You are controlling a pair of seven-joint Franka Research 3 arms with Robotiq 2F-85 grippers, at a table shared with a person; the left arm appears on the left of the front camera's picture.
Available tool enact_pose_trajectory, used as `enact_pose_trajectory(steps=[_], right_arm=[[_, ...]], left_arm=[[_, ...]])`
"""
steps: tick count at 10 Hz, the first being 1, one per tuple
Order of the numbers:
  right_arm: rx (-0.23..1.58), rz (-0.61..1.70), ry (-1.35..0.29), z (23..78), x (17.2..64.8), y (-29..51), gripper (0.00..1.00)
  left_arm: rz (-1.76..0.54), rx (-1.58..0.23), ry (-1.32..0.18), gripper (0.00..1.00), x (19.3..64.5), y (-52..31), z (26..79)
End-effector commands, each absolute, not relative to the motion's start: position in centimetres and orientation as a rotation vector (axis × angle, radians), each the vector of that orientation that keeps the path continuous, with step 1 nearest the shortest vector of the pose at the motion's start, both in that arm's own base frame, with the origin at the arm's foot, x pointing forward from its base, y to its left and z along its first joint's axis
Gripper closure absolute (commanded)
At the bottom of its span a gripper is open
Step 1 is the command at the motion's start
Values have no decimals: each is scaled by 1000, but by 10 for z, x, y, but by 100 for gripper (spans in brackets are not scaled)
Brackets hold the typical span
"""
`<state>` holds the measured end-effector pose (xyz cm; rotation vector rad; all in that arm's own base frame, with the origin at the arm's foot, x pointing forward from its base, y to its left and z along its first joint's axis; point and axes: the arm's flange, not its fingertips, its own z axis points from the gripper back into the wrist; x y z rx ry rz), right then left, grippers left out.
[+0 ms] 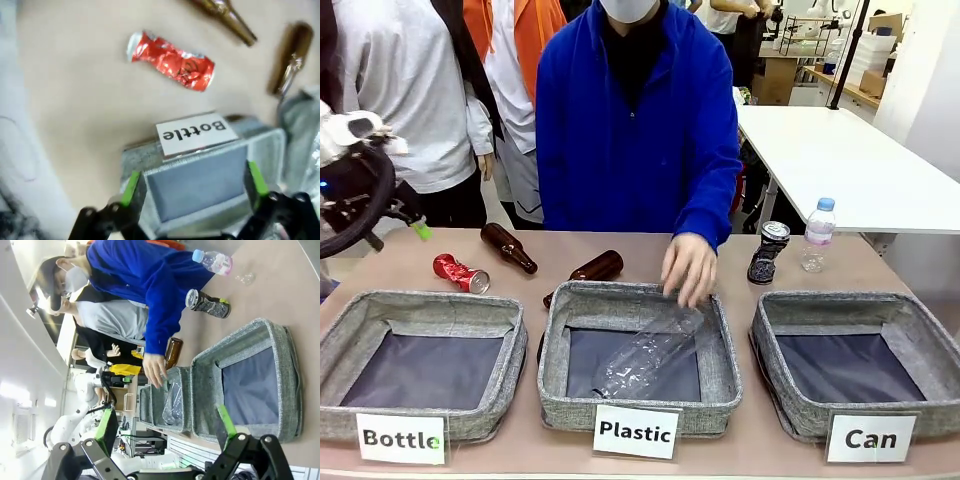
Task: Sort the can waste into the basket.
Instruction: Pick up the can waste from the table and place it in the right Fabric basket.
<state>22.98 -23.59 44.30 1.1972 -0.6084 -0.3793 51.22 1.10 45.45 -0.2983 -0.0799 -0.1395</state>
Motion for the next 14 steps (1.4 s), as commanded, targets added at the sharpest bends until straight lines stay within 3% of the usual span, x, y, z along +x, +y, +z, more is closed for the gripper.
enact_pose_trajectory(steps=[1,3,5,7,9,12,13,14], right_arm=[[1209,-357,-644,444,233,-238,0],[1209,-357,-644,444,233,-238,0],[1209,-357,-644,444,233,-238,0],[1209,-357,-644,444,233,-238,0],[1209,-357,-644,444,233,-238,0],[1209,-357,-644,444,233,-238,0],[1209,-357,-644,444,233,-238,0],[1209,-357,-644,444,233,-238,0]], left_arm=[[-797,-155,20,0,538,2,471],[-1170,-27,-18,0,525,-10,461],[-1591,81,216,0,510,-22,459],[-1905,93,105,0,482,-30,469],[-1984,74,-74,0,463,-40,466],[-2063,-121,-225,0,465,-49,472],[-1917,-205,-297,0,470,-52,479],[-1976,66,-157,0,467,-62,477]])
